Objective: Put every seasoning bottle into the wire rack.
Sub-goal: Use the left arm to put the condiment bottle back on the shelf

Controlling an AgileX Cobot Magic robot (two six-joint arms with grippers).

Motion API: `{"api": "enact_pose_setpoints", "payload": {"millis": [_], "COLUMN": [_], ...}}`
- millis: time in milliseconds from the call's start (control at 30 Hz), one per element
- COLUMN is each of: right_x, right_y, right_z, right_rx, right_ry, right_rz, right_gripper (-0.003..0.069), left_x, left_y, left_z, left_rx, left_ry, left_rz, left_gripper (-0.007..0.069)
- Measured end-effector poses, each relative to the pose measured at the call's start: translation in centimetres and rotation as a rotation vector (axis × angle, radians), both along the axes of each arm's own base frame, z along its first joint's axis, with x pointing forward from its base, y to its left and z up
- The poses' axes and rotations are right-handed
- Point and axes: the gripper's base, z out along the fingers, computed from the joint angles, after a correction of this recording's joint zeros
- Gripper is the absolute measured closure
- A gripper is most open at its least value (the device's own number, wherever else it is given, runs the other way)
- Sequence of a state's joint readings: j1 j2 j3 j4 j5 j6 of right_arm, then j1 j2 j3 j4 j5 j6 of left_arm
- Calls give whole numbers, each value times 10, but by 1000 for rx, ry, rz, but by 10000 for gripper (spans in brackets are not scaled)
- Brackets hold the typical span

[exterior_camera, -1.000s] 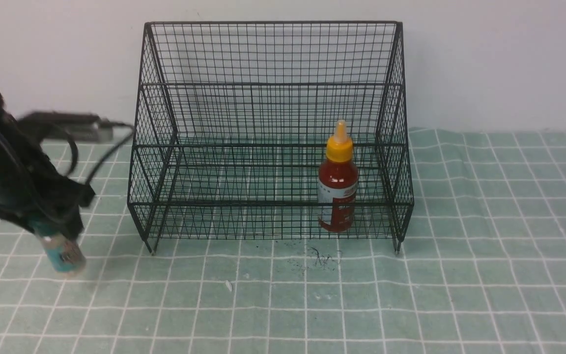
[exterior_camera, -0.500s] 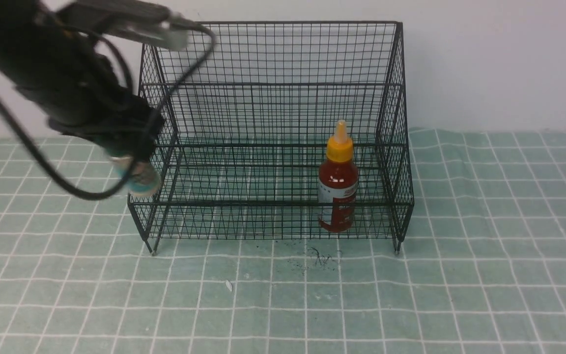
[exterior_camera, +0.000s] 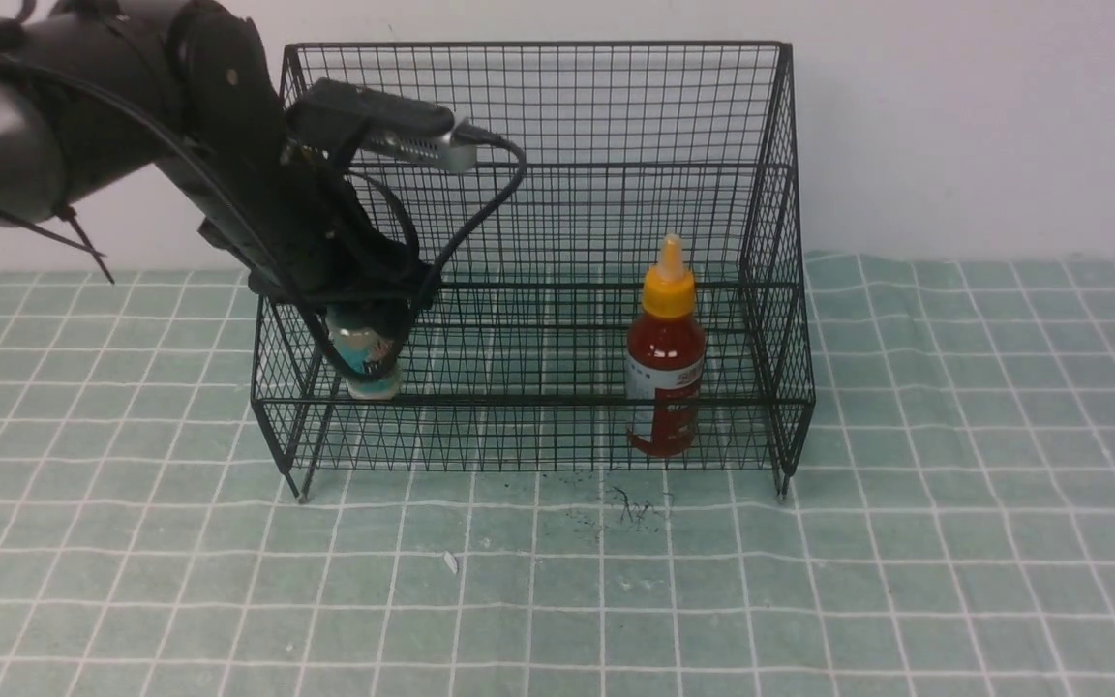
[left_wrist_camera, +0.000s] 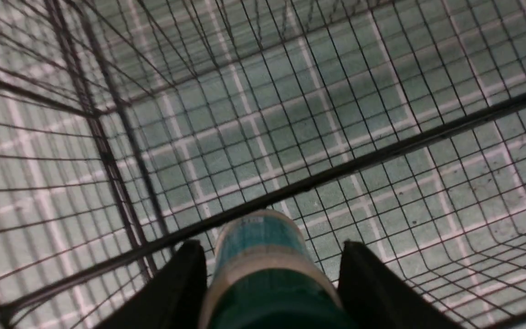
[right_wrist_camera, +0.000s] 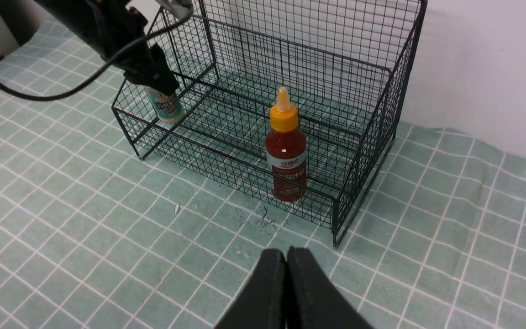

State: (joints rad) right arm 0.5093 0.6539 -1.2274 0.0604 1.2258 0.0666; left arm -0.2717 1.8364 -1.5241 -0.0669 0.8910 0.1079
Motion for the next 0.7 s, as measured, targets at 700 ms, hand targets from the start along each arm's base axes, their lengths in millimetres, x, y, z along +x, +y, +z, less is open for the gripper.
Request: {"api": "enact_pose_setpoints", "payload": {"millis": [700], "right_x": [0], "right_y": [0], "right_z": [1], "right_rx": [12], "right_ry": [-13], "right_rz": [-6], "right_gripper": [673], "left_x": [1], "left_y": [-1], "left_z": [21], "left_rx": [8], "left_ry": [111], "left_rz": [32], "left_gripper": [122]}}
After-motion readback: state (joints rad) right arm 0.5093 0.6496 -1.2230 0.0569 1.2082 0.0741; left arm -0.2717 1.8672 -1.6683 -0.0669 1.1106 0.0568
